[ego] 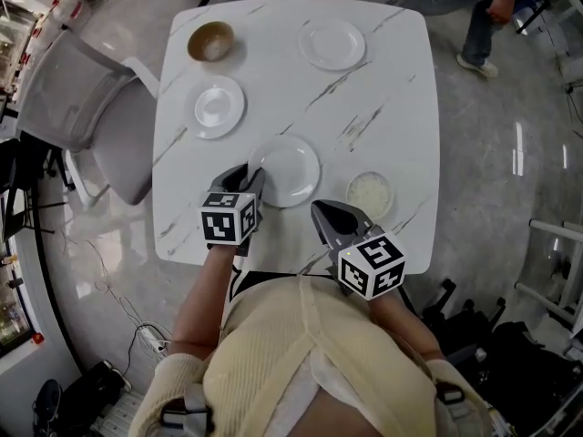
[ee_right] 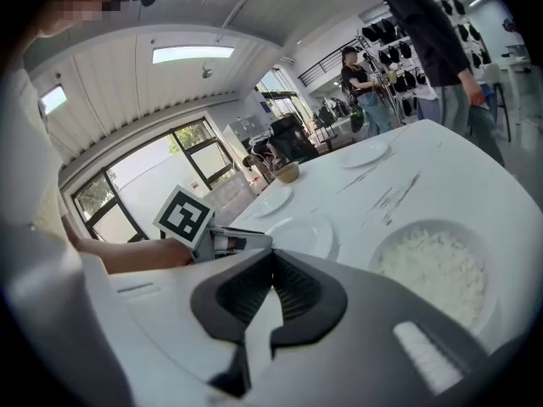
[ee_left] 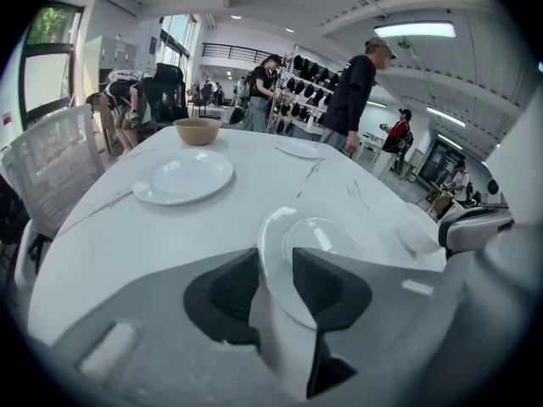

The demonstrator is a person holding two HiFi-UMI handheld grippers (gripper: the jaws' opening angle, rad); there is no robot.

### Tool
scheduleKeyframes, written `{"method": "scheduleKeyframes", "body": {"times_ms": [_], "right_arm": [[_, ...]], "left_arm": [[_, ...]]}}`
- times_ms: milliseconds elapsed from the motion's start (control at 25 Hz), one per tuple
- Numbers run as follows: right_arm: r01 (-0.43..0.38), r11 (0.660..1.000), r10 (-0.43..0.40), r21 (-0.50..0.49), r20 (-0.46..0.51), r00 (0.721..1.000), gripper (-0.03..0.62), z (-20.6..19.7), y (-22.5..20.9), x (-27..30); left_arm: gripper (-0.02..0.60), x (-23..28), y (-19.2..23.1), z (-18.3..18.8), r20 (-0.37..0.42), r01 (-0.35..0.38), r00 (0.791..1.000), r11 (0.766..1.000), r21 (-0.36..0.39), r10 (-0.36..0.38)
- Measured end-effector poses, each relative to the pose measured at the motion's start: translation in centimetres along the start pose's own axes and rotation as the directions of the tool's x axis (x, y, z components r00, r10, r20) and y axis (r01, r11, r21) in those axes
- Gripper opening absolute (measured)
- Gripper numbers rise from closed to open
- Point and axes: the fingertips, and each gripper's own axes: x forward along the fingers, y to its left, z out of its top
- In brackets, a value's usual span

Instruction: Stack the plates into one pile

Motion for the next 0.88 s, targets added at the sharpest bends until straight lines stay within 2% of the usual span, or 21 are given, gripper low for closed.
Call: {"method": "scheduleKeyframes", "body": {"times_ms": [200, 360, 680, 880], "right_arm": [[-0.027, 1.0, 0.027, -0.007, -0.014, 1.0, 0.002, -0.4, -0.1, 0.0], [-0.017, 1.0, 0.016, -0.016, -0.027, 1.0, 0.002, -0.7, 0.0, 0.1], [0.051, 0.998, -0.051, -0.024, -0.01, 0.999, 0.003, 0.2, 0.7, 1.2], [0.068, 0.998, -0.068, -0.015, -0.011, 0.998, 0.002, 0.3, 2.4, 2.1]], "left_arm": [[0.123, 0.1, 0.2, 0.1, 0.015, -0.006, 1.0, 1.0, -0.029, 0.007], [0.107, -0.1, 0.3, 0.1, 0.032, 0.02, 0.999, 0.997, -0.071, -0.018], [0.084, -0.8, 0.2, 0.7, 0.057, 0.119, 0.992, 0.992, -0.038, -0.116], [0.052, -2.4, -0.4, 1.8, 0.109, 0.22, 0.971, 0.974, -0.047, -0.214]]}}
